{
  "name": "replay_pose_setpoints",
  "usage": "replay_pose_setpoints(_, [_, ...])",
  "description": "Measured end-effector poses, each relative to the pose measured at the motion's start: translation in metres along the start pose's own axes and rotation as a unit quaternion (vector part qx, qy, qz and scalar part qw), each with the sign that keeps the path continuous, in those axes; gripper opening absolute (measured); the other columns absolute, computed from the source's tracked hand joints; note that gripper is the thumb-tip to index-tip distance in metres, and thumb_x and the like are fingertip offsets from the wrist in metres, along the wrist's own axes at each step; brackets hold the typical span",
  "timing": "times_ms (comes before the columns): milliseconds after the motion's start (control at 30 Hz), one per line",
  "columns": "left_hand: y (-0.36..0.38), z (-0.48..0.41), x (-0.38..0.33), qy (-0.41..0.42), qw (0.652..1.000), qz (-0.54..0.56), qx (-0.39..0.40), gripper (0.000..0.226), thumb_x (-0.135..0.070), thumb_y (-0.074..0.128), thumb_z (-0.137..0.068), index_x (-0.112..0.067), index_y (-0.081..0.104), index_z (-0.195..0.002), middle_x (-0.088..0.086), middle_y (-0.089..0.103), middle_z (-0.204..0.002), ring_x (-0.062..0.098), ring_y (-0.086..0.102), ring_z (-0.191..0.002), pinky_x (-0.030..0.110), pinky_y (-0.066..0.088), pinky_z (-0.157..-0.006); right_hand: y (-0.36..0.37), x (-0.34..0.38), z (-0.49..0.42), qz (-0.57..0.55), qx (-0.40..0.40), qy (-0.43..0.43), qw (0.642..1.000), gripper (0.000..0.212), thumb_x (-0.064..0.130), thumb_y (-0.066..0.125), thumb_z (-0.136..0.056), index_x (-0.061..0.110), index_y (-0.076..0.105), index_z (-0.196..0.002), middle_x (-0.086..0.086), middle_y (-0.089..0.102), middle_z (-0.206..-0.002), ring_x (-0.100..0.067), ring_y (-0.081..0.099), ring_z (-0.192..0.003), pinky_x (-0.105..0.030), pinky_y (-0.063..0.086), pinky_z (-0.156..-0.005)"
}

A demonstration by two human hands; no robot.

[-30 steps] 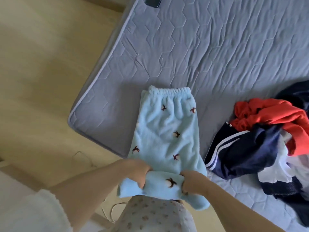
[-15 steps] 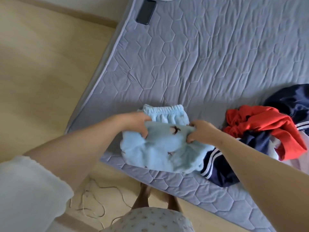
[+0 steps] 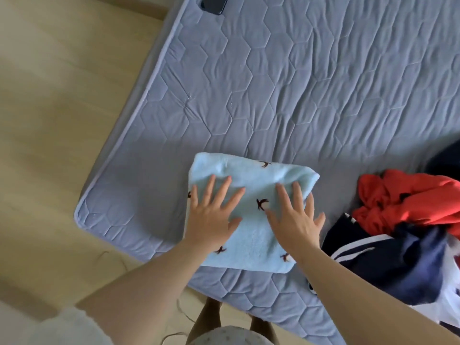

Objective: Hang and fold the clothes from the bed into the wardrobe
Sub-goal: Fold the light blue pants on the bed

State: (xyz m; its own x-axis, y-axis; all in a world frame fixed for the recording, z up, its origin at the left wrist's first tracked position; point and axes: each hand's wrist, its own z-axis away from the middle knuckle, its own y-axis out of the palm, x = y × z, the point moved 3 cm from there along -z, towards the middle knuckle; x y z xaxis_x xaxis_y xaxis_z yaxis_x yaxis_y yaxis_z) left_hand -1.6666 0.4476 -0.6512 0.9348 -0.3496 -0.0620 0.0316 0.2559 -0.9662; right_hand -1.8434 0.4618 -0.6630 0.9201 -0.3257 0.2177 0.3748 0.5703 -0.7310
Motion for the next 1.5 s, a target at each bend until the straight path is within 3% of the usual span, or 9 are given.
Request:
replay_pose_setpoints(167, [0.061,-0.035,0.025,-0.03,0.996,0.027,0.075,0.074,-0.074,0.031,-0.078,-0.046,0.007,-0.143,-0.003,0.011,-0.158,0.031,0.004,-0.145,0.064,0.001,-0.108,0.041,-0.006,-0.05,-0.005,0.02,0.024,1.0,0.065,0.068,0.015,-0.087,0.051,-0.019,-0.139,0.016,-0.021,-0.154,-0.022,-0.015,-0.144,-0.061,0.006,-0.11])
replay_pose_setpoints(367, [0.086,-0.074,0.019,0.003,0.999,0.044,0.005,0.068,-0.06,0.051,-0.066,-0.033,0.055,-0.129,0.007,0.054,-0.134,0.038,0.045,-0.127,0.069,0.03,-0.094,0.072,-0.022,-0.094,-0.016,0.047,0.038,0.998,0.067,0.071,0.012,-0.084,0.05,-0.019,-0.139,0.016,-0.018,-0.155,-0.022,-0.008,-0.145,-0.059,0.005,-0.111])
replay_pose_setpoints(533, [0.092,-0.083,0.04,-0.04,0.979,0.184,0.076,0.073,-0.067,0.04,-0.071,-0.045,0.033,-0.139,-0.008,0.029,-0.15,0.019,0.014,-0.143,0.051,0.011,-0.112,0.062,-0.031,-0.097,-0.232,0.024,0.006,0.972,0.068,0.058,0.042,-0.088,0.045,0.009,-0.145,0.017,0.001,-0.156,-0.02,0.007,-0.143,-0.042,0.014,-0.114])
replay_pose_setpoints(633, [0.083,-0.068,0.057,-0.094,0.937,0.336,-0.008,0.071,-0.049,0.064,-0.074,-0.019,0.046,-0.135,0.004,0.038,-0.143,0.022,0.03,-0.136,0.043,0.027,-0.11,0.058,-0.053,-0.068,-0.383,-0.094,0.136,0.909,0.072,0.05,0.059,-0.083,0.032,0.025,-0.144,0.008,0.02,-0.152,-0.019,0.03,-0.136,-0.035,0.028,-0.107])
replay_pose_setpoints(700, [0.086,-0.048,0.066,-0.208,0.893,0.396,-0.046,0.074,-0.033,0.079,-0.071,-0.017,0.044,-0.135,0.004,0.039,-0.135,0.019,0.038,-0.125,0.035,0.033,-0.104,0.07,-0.064,-0.049,-0.458,-0.059,0.239,0.854,0.069,0.056,0.061,-0.08,0.029,0.035,-0.138,-0.002,0.037,-0.144,-0.024,0.047,-0.122,-0.038,0.039,-0.101])
replay_pose_setpoints(867, [0.107,-0.016,0.068,-0.387,0.603,0.69,0.106,0.094,-0.037,0.084,-0.053,-0.036,0.034,-0.132,-0.009,0.057,-0.12,0.009,0.062,-0.1,0.027,0.053,-0.07,0.088,-0.062,-0.036,-0.594,0.057,0.302,0.743,0.071,0.06,0.064,-0.073,0.021,0.048,-0.13,-0.004,0.066,-0.107,-0.025,0.064,-0.092,-0.035,0.051,-0.073])
replay_pose_setpoints(1000, [0.108,-0.013,0.077,-0.406,0.521,0.706,0.256,0.078,-0.038,0.084,-0.045,-0.025,0.057,-0.117,0.002,0.071,-0.105,0.022,0.068,-0.093,0.038,0.052,-0.075,0.091,-0.063,-0.034,-0.638,0.169,0.292,0.692,0.088,0.068,0.07,-0.046,0.026,0.055,-0.122,-0.005,0.072,-0.102,-0.028,0.07,-0.089,-0.037,0.053,-0.066])
replay_pose_setpoints(1167, [0.094,0.01,0.085,-0.431,0.516,0.671,0.312,0.063,-0.048,0.077,-0.043,-0.015,0.068,-0.096,0.011,0.074,-0.09,0.027,0.072,-0.076,0.036,0.053,-0.067,0.097,-0.055,-0.01,-0.656,0.285,0.282,0.639,0.089,0.066,0.077,-0.037,0.019,0.066,-0.112,-0.014,0.071,-0.105,-0.033,0.069,-0.091,-0.042,0.052,-0.074])
replay_pose_setpoints(1500, [-0.019,0.08,0.102,-0.412,0.486,0.746,0.192,0.038,-0.041,0.07,-0.063,-0.018,0.075,-0.092,0.012,0.073,-0.094,0.028,0.071,-0.077,0.031,0.056,-0.055,0.018,0.011,0.049,-0.666,0.307,0.189,0.653,0.058,0.057,0.076,-0.052,0.016,0.077,-0.093,-0.017,0.071,-0.104,-0.035,0.069,-0.09,-0.042,0.056,-0.07])
